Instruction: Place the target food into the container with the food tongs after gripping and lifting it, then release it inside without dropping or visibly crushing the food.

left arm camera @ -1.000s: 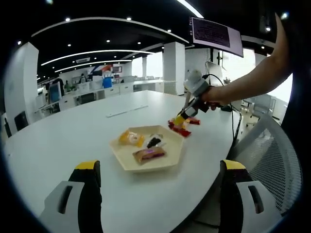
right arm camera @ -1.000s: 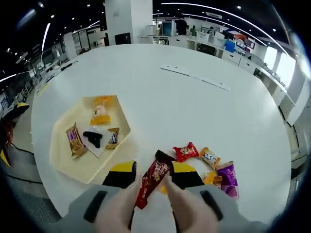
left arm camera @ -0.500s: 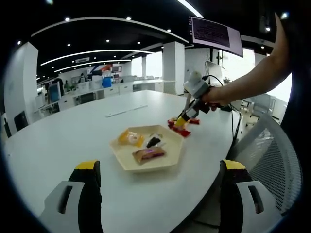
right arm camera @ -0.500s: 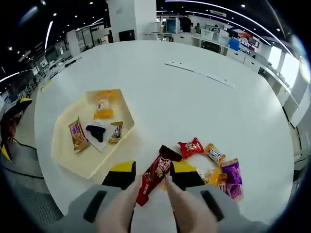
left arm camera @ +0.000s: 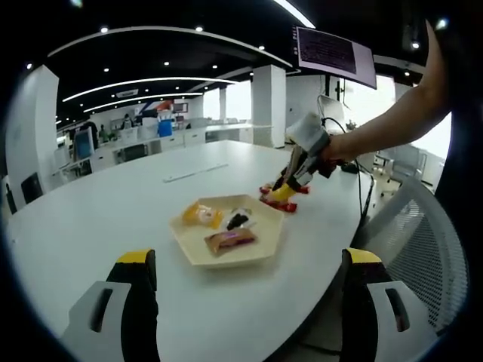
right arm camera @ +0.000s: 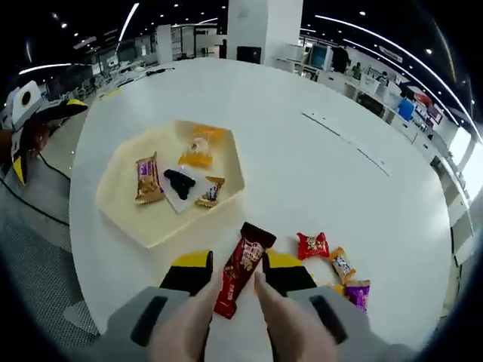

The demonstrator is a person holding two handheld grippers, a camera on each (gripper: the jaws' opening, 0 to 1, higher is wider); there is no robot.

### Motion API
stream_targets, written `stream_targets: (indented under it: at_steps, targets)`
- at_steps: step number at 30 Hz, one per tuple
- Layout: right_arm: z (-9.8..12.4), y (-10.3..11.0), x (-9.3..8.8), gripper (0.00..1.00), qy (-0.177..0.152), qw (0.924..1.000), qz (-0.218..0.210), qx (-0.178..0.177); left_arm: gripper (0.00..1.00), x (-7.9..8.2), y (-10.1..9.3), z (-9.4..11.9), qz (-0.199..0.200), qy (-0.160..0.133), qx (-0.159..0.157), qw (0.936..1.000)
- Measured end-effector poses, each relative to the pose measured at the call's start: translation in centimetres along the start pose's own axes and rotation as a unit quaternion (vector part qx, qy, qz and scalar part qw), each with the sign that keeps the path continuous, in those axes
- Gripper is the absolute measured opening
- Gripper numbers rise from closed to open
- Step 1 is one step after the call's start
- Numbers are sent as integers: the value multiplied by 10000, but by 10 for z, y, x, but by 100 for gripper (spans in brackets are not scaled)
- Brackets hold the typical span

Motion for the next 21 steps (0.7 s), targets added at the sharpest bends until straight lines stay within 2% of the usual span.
stream_targets:
  at_steps: [4,7,12,15,18,21]
  targets:
    - [2,-4,0,26,17,10000,22,-20,99,0,0,0,-10,4,-10,10000]
    - [3,-3,5,27,-195,9997,-104,-45,99,0,0,0,-7,12,-12,10000]
    - [-10,3,11,27,-178,9998,65,-35,99,0,-1,-1,-18,35,-33,10000]
    - [-15,2,12,27,-236,9997,-6,-85,99,-1,-1,-1,-4,41,-28,10000]
    - [-18,0,7,27,-126,9997,27,-204,99,-1,0,0,-1,38,-18,10000]
    - [-17,-2,-2,28,-80,9998,-4,-157,99,-1,0,0,12,29,0,10000]
Point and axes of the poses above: the point that each gripper's makers call its tool centre point, and the gripper's own axes: z roughly backward along the fingers, y roughly to its left, x roughly out of its top, the point moved 7 cm from there along z, roughly backward along the fingers, and after that the axes turned 15 degrees about x, right-handed, at the moved point
